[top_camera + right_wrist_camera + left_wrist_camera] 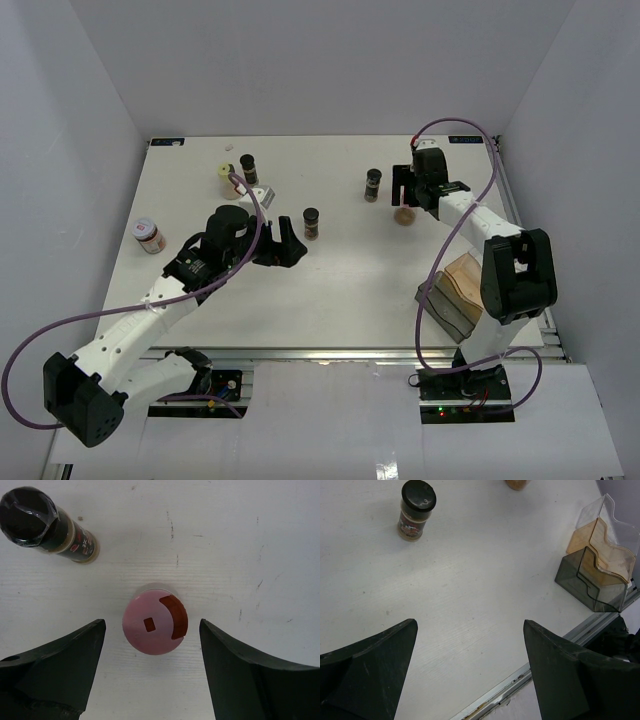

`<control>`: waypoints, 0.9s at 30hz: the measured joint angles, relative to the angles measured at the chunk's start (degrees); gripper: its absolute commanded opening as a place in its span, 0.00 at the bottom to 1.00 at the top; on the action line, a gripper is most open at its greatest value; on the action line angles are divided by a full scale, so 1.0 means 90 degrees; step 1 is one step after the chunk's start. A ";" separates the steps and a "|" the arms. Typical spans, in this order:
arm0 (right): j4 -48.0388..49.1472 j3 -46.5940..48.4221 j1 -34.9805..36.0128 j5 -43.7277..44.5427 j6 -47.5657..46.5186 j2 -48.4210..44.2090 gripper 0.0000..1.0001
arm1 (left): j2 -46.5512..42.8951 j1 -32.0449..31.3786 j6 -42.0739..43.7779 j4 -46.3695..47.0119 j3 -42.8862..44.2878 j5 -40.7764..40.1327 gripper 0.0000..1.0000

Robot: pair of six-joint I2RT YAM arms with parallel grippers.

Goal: Organize the condiment bottles

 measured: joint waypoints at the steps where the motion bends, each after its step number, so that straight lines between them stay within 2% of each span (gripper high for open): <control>1: 0.0013 0.0007 0.0000 -0.0013 -0.0014 0.0029 0.80 | 0.0021 0.0000 -0.0005 -0.0001 -0.0001 0.0000 0.98; 13: 0.0141 0.0033 -0.0137 -0.0136 -0.0115 0.0377 0.63 | 0.0079 0.0000 -0.0019 -0.0019 -0.0001 -0.0002 0.98; 18: 0.0168 0.0063 -0.0165 -0.0185 -0.0190 0.0383 0.45 | 0.0079 0.0000 -0.0017 -0.0025 -0.0001 -0.0002 0.98; 21: 0.0160 0.0080 -0.0165 -0.0211 -0.0233 0.0386 0.20 | 0.0085 0.0000 -0.0017 -0.0048 -0.0001 -0.0002 0.98; 22: 0.0145 0.0092 -0.0165 -0.0216 -0.0248 0.0389 0.09 | 0.0090 0.0000 -0.0017 -0.0056 -0.0001 -0.0002 0.98; 27: -0.0035 0.0331 -0.0165 -0.0208 -0.0270 0.0402 0.08 | 0.0125 0.0000 -0.0019 -0.0097 0.0001 -0.0002 0.98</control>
